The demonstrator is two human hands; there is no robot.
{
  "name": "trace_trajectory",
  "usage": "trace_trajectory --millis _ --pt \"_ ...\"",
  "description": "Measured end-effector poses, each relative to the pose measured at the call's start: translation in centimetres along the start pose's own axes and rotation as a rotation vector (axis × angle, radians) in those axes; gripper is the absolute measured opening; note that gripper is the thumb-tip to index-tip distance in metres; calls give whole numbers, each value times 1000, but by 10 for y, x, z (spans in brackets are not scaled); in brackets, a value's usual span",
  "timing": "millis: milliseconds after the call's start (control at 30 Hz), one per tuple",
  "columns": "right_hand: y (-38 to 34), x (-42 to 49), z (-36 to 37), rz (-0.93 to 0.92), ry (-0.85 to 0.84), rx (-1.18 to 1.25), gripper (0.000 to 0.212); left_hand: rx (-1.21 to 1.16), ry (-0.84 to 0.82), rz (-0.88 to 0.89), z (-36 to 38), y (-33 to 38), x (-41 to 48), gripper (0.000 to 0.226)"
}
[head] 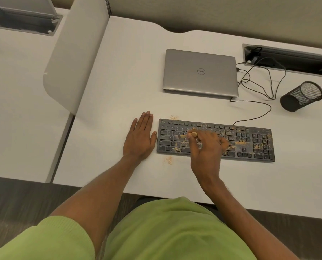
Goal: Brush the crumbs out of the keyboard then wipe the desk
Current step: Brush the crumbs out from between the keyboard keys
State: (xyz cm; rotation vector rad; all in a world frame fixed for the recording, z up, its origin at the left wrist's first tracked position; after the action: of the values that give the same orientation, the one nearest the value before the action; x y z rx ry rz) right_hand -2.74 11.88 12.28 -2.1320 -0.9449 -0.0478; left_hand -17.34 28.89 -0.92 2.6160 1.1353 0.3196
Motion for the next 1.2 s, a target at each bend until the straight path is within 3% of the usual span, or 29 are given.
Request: trace_trajectory --millis 300,533,933,1200 --pt "3 -17 5 -51 -79 16 10 10 4 4 1 -1 0 69" --pt "2 -5 3 -17 2 46 7 14 -1 -2 1 0 0 70" --pt "6 -20 -1 -1 -36 50 14 12 8 4 0 0 0 70" --pt "11 -22 4 -16 -26 36 5 15 3 0 0 0 0 70"
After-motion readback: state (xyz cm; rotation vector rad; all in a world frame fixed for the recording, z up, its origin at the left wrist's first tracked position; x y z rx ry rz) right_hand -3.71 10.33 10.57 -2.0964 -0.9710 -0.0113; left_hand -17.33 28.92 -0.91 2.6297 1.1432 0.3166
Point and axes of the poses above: each hand's wrist, its own x-axis towards the middle knuckle, its own z-axis out of the palm, y = z × x, the point moved 4 cm from there along x, towards the middle knuckle, and after that the axes turned 7 degrees about y, right-handed, at the moved point
